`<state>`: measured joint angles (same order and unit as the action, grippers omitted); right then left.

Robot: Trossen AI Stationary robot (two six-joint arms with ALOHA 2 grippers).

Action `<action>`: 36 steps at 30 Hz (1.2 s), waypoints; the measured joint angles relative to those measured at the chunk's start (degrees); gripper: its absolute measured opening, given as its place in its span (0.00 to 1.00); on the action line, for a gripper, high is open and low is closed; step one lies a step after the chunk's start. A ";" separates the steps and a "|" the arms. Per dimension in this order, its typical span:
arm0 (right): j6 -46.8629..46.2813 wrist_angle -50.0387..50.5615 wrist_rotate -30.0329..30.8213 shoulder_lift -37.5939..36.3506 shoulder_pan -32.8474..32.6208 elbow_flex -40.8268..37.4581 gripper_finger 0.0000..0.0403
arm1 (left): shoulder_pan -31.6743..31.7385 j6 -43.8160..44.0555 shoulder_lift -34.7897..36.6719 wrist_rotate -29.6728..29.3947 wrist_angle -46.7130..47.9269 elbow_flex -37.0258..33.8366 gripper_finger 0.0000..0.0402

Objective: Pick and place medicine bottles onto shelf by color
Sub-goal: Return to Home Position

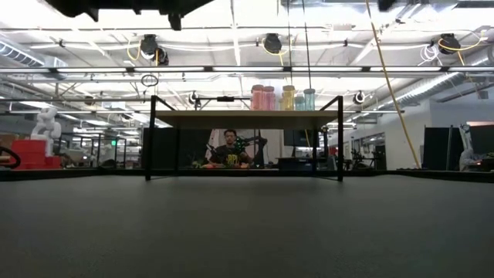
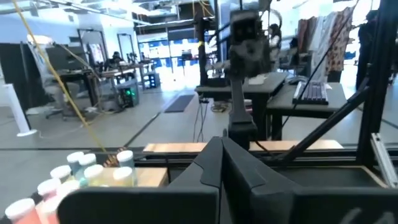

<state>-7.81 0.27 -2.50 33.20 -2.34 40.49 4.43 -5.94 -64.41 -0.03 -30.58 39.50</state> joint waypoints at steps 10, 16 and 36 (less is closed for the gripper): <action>10.43 -0.44 0.62 -17.01 0.36 -15.63 0.00 | 1.84 0.87 4.00 -0.52 -1.98 -10.53 0.01; 9.31 -6.23 -0.60 -23.40 0.35 -24.78 0.00 | 4.28 4.55 4.37 -0.44 -15.83 -21.25 0.04; 9.19 -12.99 3.80 -28.72 0.40 -39.43 0.00 | 9.52 7.45 16.96 4.27 -22.58 -38.99 0.02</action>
<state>1.38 -12.72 1.30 4.48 -1.93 1.06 13.96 1.51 -47.44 4.24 -53.16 0.51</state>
